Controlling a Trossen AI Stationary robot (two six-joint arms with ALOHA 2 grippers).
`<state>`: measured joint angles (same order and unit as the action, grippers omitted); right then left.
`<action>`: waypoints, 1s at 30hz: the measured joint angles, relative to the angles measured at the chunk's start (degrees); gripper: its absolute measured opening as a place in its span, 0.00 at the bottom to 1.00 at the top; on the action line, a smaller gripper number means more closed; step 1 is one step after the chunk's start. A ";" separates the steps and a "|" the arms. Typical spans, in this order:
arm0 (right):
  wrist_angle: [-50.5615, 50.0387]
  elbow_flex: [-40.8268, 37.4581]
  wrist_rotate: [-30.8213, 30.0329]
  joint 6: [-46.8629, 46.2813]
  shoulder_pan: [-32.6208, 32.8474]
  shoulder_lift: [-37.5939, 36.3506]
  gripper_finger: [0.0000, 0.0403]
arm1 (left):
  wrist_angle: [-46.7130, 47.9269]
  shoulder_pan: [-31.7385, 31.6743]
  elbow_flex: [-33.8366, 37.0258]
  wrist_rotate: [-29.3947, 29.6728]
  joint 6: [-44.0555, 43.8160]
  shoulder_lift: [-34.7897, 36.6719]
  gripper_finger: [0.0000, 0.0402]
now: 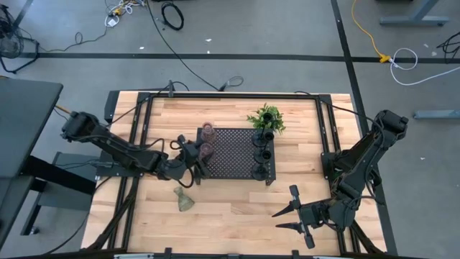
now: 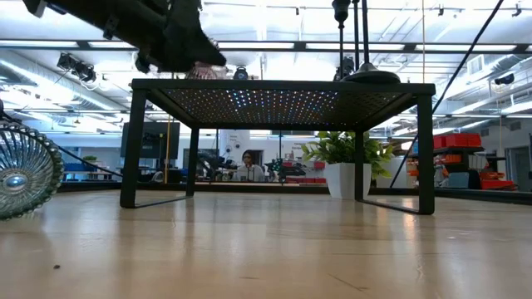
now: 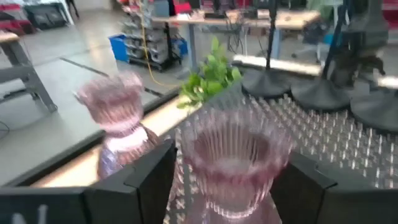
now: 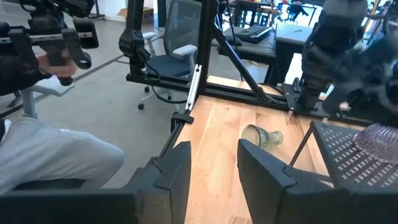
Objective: Pick & Place candle stick holders
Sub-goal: Put the green glass candle stick holder on the shelf
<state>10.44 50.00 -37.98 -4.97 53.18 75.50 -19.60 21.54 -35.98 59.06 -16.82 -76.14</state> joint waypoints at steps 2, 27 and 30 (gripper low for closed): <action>-0.27 0.00 0.01 -0.18 -0.01 0.00 0.32 | -0.29 0.51 -0.08 1.30 0.87 0.79 0.61; -0.79 0.00 -0.08 -0.57 0.00 0.02 0.32 | 0.19 17.01 -0.05 4.91 -0.56 15.52 0.71; -0.77 0.00 -0.09 -0.57 0.01 0.02 0.32 | 0.21 20.92 -0.05 3.24 -6.69 16.39 0.71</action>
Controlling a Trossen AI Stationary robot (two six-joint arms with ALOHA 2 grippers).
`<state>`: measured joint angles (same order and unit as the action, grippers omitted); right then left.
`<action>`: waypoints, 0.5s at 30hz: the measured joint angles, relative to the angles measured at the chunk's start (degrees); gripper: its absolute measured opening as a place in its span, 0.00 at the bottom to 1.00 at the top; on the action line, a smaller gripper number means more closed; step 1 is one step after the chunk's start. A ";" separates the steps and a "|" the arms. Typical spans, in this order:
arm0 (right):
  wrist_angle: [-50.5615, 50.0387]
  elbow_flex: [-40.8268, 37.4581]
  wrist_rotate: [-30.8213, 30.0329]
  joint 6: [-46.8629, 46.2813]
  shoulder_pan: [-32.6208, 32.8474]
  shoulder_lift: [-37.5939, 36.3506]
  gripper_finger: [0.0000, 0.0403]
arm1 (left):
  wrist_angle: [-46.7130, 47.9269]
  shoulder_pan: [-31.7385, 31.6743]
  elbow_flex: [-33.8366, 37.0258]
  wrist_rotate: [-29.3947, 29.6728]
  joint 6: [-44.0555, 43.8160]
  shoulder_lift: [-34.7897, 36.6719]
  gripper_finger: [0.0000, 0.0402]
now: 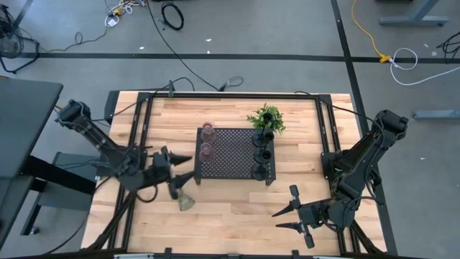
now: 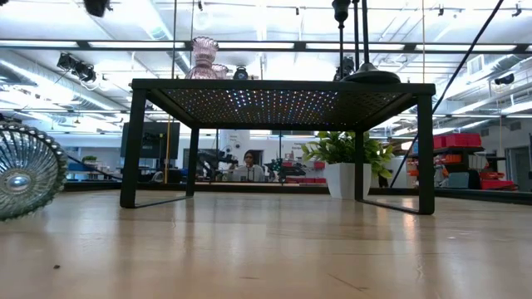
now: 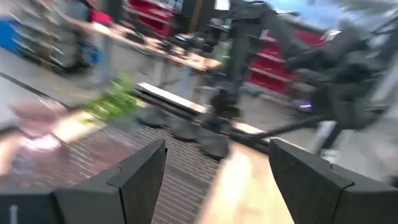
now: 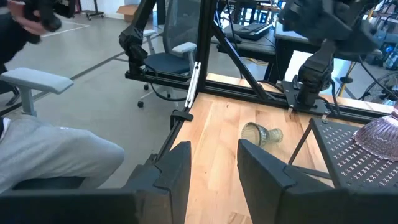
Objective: Pick & Place candle stick holders
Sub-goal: Put the green glass candle stick holder on the shelf
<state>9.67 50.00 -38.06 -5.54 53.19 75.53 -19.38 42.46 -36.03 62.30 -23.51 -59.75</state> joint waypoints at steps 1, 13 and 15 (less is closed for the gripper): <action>0.00 0.00 0.00 0.00 -0.02 0.00 0.32 | 0.01 1.14 0.00 -0.70 -2.33 0.00 0.71; 0.05 0.00 -0.02 0.00 0.00 0.00 0.32 | 14.95 7.79 0.00 -17.94 -16.84 -0.24 0.59; 0.07 0.00 -0.02 0.00 -0.02 0.00 0.32 | 18.51 7.17 0.00 -18.20 -18.36 -0.24 0.56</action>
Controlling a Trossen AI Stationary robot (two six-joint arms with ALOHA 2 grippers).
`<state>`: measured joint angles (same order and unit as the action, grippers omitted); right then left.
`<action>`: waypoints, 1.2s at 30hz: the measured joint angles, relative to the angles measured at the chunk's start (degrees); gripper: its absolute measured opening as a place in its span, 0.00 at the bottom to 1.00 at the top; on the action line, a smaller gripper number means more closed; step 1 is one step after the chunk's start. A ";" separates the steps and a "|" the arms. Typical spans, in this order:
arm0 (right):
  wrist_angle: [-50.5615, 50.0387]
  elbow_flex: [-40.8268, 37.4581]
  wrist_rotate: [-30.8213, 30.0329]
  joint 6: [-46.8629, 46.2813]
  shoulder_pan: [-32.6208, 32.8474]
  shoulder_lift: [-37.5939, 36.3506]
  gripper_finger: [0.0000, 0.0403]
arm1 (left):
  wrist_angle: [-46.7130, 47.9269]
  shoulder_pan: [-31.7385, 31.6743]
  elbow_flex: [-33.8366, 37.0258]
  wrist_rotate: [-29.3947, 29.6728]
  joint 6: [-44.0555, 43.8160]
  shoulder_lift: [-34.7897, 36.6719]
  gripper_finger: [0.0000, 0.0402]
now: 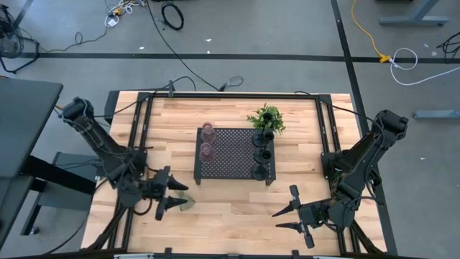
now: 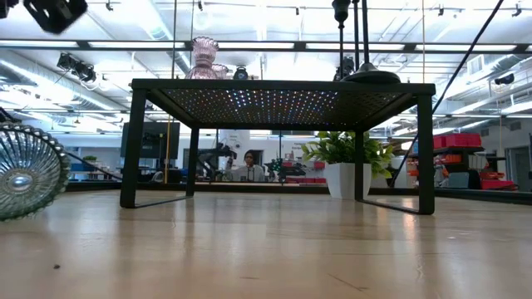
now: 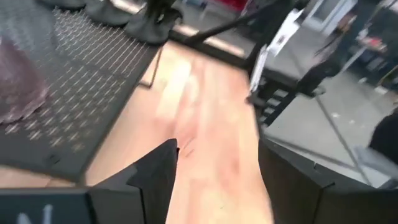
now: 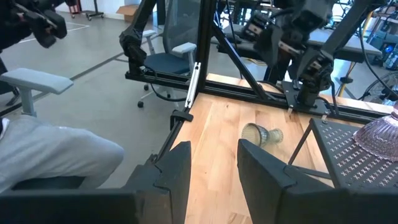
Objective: Pick & Place candle stick holders
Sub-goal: Put the green glass candle stick holder on the shelf
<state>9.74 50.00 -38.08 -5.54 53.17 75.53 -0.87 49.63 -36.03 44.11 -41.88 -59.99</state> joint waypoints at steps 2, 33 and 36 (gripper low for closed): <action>-0.01 0.00 0.00 0.02 0.01 0.00 0.32 | 1.92 -0.97 0.03 -2.15 -1.13 0.00 0.55; -0.94 0.00 -11.04 -3.02 -2.33 0.00 0.32 | 38.49 -13.88 -0.02 -43.46 -42.16 0.02 0.49; -1.01 0.00 -10.99 -3.02 -2.55 0.00 0.32 | 36.21 -13.75 -0.02 -43.85 -59.07 0.02 0.49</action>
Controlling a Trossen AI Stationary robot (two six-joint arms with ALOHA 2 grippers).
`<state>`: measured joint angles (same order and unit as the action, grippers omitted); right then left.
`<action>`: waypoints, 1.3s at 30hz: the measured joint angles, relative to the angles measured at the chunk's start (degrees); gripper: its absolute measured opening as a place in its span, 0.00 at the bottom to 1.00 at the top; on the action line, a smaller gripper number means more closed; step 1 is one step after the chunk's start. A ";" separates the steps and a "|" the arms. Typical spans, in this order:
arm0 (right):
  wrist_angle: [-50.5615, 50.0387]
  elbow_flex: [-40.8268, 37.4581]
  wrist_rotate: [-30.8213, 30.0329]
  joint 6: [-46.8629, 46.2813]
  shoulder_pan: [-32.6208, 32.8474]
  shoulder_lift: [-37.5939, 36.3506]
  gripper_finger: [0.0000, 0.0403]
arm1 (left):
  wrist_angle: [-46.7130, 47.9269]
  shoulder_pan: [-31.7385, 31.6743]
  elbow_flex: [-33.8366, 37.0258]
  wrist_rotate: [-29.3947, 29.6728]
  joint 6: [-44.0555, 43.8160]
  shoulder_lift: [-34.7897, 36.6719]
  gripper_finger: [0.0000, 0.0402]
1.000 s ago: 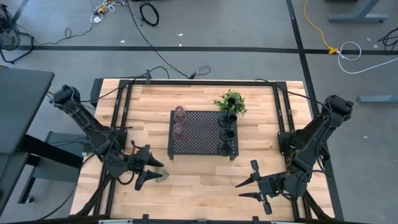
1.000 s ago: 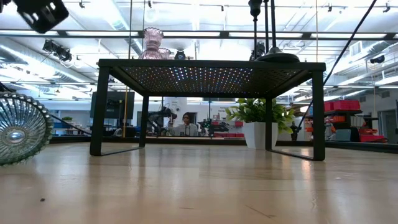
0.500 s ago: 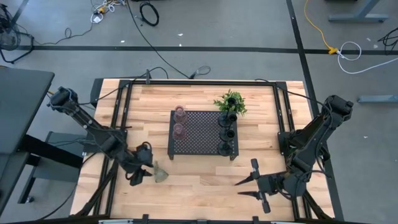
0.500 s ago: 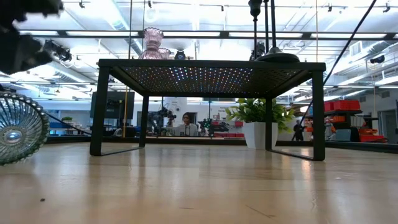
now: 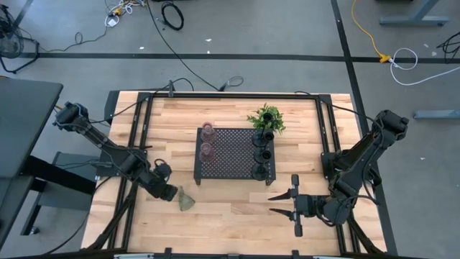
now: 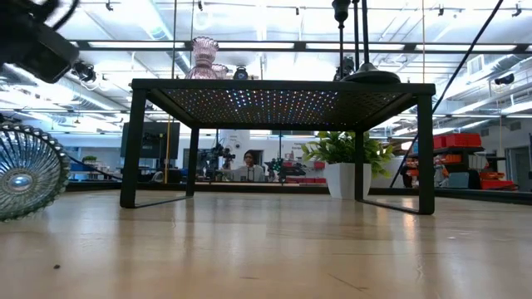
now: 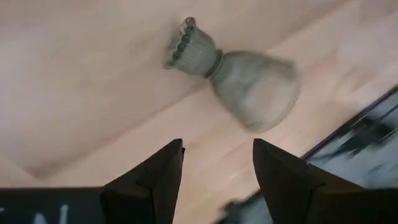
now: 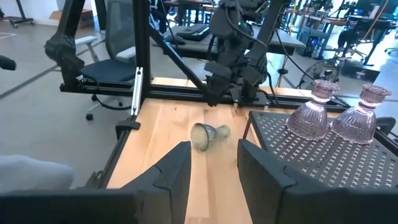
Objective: Pick & Place candle stick holders
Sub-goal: Put the green glass candle stick holder on the shelf
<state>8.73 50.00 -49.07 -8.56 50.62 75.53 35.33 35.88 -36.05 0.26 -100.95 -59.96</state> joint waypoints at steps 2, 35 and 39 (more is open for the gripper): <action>0.00 0.00 0.01 0.00 -0.10 0.00 0.32 | -1.79 -0.06 0.00 1.72 -5.90 -0.02 0.49; -4.68 0.00 7.14 -3.19 0.65 0.05 0.32 | -19.35 -5.46 -0.04 3.53 -28.26 -23.70 0.49; -6.04 0.00 7.95 -3.69 0.67 0.15 0.32 | -19.96 -4.67 -0.10 2.22 -29.13 -25.16 0.49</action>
<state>2.69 50.00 -41.12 -12.25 51.29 75.68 15.37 31.20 -36.15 2.47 -130.08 -85.12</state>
